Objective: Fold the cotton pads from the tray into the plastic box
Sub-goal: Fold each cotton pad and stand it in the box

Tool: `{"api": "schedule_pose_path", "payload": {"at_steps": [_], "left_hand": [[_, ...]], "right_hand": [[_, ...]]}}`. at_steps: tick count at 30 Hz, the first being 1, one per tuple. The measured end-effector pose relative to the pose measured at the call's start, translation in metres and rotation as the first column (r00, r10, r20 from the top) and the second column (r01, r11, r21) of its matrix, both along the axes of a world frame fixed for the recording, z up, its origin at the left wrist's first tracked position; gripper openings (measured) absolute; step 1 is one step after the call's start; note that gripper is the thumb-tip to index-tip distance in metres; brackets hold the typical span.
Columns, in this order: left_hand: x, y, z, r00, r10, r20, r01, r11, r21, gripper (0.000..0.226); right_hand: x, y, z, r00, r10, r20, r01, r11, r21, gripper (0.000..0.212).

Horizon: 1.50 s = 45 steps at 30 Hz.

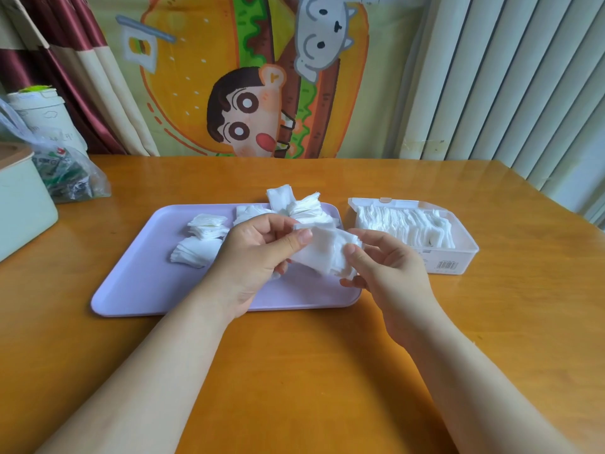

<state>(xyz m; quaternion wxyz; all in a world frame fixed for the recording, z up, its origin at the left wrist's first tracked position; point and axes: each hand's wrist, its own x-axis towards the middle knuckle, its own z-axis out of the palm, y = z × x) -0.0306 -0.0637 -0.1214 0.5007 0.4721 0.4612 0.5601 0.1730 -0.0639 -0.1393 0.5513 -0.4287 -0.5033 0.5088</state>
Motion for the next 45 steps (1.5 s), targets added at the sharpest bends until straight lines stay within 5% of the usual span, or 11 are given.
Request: {"api": "schedule_pose_path", "payload": {"at_steps": [8, 15, 29, 36, 40, 45], "left_hand": [[0.004, -0.003, -0.002, 0.990, -0.007, -0.141, 0.012, 0.999, 0.035, 0.011], [0.008, -0.003, -0.001, 0.982, 0.030, -0.184, -0.012, 0.995, 0.099, 0.015], [0.011, -0.002, -0.001, 0.916, 0.135, -0.377, -0.038, 0.966, 0.255, 0.009], [0.009, -0.001, -0.003, 0.950, 0.118, -0.290, -0.067, 0.981, 0.182, 0.008], [0.007, 0.001, -0.006, 0.941, 0.122, -0.315, -0.093, 0.990, 0.105, 0.021], [0.007, -0.001, -0.007, 0.954, 0.056, -0.293, -0.046, 0.998, 0.039, 0.011]], "right_hand": [[-0.001, -0.003, 0.002, 0.991, 0.072, 0.113, -0.077, 0.996, 0.042, 0.022], [-0.003, -0.005, 0.006, 0.994, 0.103, -0.035, -0.105, 0.992, -0.068, 0.033], [-0.003, -0.004, 0.003, 0.996, 0.050, -0.076, -0.058, 0.991, -0.120, 0.014], [-0.002, -0.003, 0.003, 0.990, 0.076, -0.121, -0.094, 0.983, -0.157, 0.015], [-0.003, 0.000, 0.000, 0.995, -0.026, -0.096, 0.013, 0.991, -0.132, 0.009], [-0.003, 0.001, -0.001, 0.993, -0.071, -0.091, 0.061, 0.992, -0.107, 0.010]]}}
